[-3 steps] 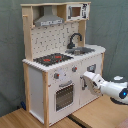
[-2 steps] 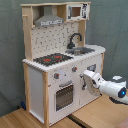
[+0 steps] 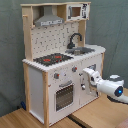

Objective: Play with the kitchen

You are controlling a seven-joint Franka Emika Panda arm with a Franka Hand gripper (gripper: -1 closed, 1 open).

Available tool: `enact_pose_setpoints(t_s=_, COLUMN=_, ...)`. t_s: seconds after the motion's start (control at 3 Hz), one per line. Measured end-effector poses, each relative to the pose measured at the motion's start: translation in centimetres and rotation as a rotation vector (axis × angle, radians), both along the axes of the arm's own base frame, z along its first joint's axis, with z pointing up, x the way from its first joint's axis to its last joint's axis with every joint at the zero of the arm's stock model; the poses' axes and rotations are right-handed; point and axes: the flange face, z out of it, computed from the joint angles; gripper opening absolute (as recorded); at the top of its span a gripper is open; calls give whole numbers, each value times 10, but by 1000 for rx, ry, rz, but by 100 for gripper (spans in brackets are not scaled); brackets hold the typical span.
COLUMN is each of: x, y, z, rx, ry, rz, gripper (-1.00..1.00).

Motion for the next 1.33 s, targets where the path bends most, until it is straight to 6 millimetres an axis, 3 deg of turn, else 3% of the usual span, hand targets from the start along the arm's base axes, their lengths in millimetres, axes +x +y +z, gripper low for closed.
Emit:
enact_pose_setpoints(t_s=1.0, x=42, y=6, z=-24, rx=227, ry=25, rz=-70, gripper=100)
enact_pose_setpoints(t_s=1.33, x=61, y=16, z=-30, rx=203, ry=23, rz=-98, gripper=100)
